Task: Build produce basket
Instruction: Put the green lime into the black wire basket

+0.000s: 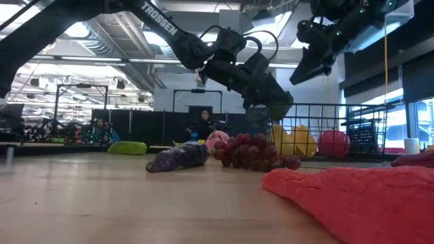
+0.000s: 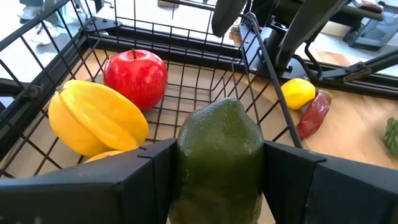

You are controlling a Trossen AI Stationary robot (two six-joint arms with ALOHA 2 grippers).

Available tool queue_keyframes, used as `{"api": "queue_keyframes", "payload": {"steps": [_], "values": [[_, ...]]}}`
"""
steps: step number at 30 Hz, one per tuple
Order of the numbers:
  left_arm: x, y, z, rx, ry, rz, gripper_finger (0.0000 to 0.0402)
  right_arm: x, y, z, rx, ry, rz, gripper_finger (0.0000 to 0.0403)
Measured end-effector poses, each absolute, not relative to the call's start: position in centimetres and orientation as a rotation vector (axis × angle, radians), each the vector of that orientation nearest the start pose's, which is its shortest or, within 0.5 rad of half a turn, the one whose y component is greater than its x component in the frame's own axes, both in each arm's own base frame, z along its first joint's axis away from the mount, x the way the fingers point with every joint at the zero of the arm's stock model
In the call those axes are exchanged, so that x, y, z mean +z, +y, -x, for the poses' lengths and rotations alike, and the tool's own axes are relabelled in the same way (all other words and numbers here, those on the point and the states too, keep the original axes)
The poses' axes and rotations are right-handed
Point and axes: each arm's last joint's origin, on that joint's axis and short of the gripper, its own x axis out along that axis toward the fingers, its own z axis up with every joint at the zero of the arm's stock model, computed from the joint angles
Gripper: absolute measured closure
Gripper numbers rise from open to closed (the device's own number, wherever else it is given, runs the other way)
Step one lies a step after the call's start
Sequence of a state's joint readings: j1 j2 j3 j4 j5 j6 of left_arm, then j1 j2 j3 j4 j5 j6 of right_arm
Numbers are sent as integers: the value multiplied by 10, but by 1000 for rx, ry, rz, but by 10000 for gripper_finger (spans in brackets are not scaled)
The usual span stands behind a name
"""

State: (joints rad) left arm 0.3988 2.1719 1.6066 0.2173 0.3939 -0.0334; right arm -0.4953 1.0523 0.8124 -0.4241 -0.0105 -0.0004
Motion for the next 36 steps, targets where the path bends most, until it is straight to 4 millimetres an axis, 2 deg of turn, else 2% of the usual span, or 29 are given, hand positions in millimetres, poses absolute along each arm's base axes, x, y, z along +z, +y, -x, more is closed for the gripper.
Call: {"api": "queue_keyframes", "payload": {"steps": [8, 15, 24, 32, 36], "values": [[208, 183, -462, 10, 321, 167, 235, 274, -103, -192, -482, 625, -211, 285], [208, 183, -462, 10, 321, 167, 235, 274, -104, -192, -472, 636, -168, 285], [208, 183, -462, 12, 321, 178, 235, 274, -103, -192, -389, 680, 15, 285], [208, 183, -462, 12, 321, 179, 235, 271, -97, -193, -211, 770, 360, 285], [208, 183, -462, 12, 321, 180, 235, 270, -97, -192, -205, 782, 378, 285]]}}
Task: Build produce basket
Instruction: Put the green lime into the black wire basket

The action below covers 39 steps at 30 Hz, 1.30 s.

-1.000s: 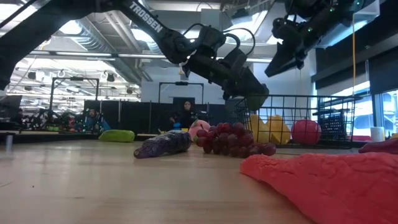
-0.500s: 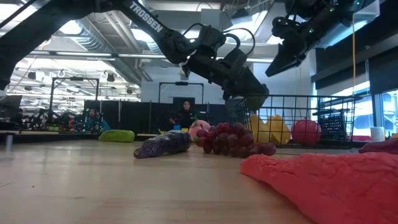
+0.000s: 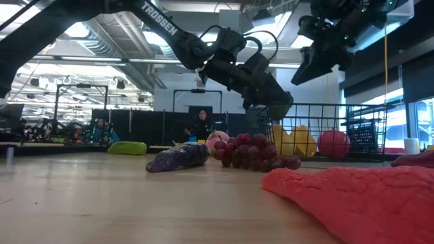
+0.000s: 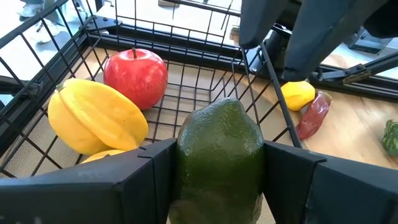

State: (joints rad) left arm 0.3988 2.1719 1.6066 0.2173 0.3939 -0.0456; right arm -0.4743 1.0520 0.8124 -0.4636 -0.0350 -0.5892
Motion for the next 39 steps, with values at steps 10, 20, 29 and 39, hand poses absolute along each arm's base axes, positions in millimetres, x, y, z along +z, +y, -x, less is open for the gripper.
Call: {"api": "queue_keyframes", "payload": {"steps": [10, 20, 29, 39], "values": [[208, 183, -462, 12, 321, 179, 235, 254, -106, -203, -199, 852, 350, 285], [208, 183, -462, 14, 329, 182, 235, 250, -111, -211, -183, 851, 405, 285], [207, 182, -462, 2, 337, 174, 235, 244, -113, -215, -175, 863, 396, 293], [205, 182, -462, 10, 353, 179, 232, 243, -114, -216, -178, 867, 390, 356]]}}
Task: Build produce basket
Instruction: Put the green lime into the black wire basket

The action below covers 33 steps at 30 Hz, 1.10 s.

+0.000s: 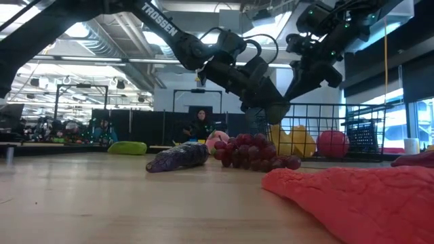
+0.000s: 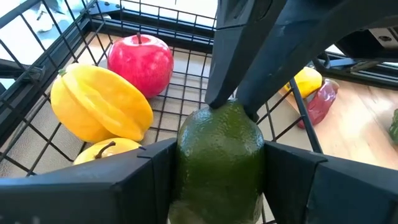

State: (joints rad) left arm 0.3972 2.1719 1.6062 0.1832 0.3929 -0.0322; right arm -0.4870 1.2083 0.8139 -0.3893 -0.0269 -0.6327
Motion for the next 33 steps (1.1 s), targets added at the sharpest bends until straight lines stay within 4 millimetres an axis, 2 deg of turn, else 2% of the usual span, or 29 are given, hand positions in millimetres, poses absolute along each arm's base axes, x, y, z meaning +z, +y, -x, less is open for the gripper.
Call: {"api": "queue_keyframes", "payload": {"steps": [9, 17, 22, 33], "values": [[205, 181, -462, 25, 361, 191, 229, 243, -114, -216, -180, 870, 388, 385], [204, 182, -462, 90, 372, 182, 226, 243, -114, -216, -183, 875, 387, 388], [204, 178, -463, 60, 375, 110, 224, 242, -114, -216, -178, 875, 385, 388], [203, 175, -464, 64, 379, 107, 224, 242, -113, -216, -175, 876, 383, 388]]}}
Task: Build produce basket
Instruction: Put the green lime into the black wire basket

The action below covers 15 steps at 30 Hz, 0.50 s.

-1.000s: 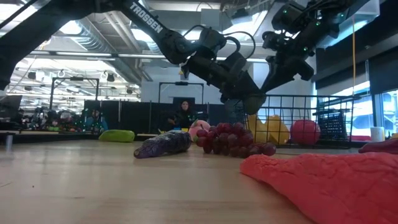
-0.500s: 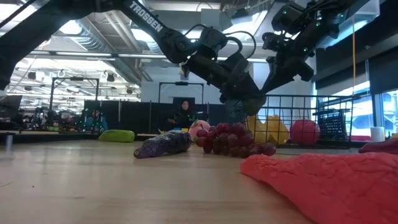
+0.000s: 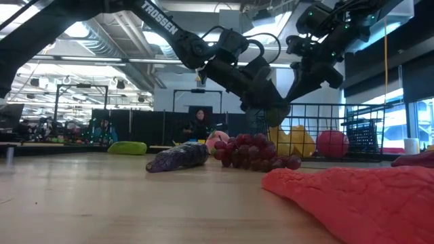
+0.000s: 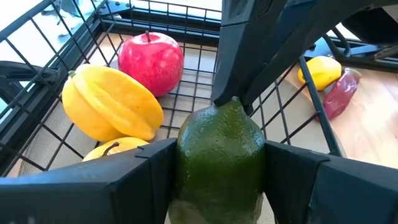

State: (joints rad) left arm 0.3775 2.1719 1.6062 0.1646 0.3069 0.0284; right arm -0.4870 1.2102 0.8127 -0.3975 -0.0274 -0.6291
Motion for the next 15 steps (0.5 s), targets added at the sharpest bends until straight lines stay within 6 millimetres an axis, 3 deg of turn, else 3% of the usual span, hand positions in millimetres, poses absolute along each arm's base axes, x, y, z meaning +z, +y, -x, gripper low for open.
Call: {"api": "queue_keyframes", "payload": {"steps": [6, 15], "values": [[203, 175, -464, 81, 379, 128, 224, 243, -115, -216, -236, 898, 409, 383], [203, 174, -464, 80, 391, 157, 224, 243, -115, -216, -247, 897, 414, 339]]}}
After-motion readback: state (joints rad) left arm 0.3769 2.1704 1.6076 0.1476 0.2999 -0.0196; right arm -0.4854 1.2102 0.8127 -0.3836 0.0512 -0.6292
